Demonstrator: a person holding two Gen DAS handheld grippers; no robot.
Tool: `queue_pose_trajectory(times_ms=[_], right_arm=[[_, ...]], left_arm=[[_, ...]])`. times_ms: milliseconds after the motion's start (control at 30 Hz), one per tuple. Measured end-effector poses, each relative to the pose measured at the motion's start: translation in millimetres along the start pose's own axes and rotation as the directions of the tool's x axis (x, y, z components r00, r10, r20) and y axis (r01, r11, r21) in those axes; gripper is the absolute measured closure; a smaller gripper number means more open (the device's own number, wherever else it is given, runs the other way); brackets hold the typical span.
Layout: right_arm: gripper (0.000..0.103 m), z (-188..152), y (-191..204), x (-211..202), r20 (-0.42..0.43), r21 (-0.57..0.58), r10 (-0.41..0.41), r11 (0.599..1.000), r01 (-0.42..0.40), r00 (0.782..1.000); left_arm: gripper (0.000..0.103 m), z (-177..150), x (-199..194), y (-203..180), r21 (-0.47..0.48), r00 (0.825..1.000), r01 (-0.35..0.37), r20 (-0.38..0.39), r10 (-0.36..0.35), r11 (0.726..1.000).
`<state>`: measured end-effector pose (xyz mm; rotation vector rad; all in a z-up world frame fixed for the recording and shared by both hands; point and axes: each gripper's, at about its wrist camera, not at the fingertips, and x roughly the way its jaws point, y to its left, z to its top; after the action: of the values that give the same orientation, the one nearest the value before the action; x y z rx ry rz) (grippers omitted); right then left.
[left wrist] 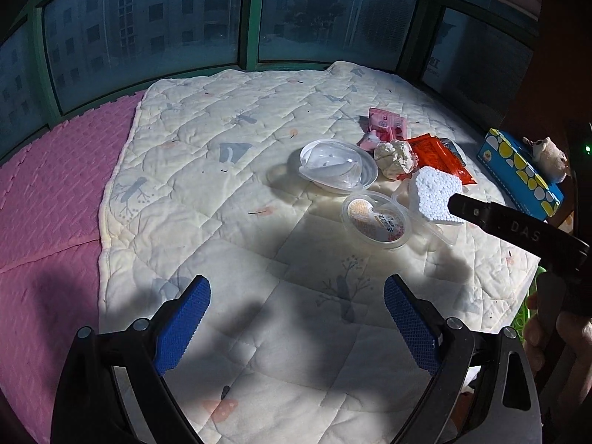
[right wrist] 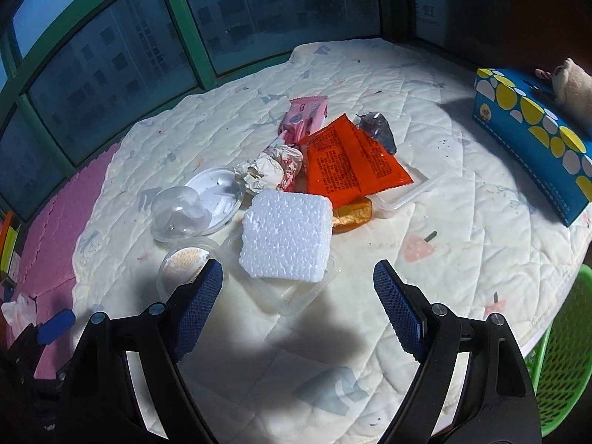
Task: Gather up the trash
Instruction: 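Return both tools to the mattress, right tool reaching toward the white foam block, then grasp the white foam block with the right tool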
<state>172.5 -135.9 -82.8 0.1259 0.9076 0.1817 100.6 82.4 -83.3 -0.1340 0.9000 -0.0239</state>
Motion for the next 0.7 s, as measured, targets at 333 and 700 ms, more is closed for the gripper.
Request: queue_pose_trajectory(times_ms=[333,700], right_arm=[[0.02,9,12,32,-0.03,-0.03,-0.076,0.997,0.075,0.997],[0.03,10,14,45,-0.041,-0.041,-0.121,0.992,0.119,0.992]], left_arm=[[0.011,-3,12,8,-0.018,1.0,0.008,-0.025,-0.008,1.0],[0.011,1,21,6,-0.017,0.999,0.016,-0.036,-0.017,1.0]])
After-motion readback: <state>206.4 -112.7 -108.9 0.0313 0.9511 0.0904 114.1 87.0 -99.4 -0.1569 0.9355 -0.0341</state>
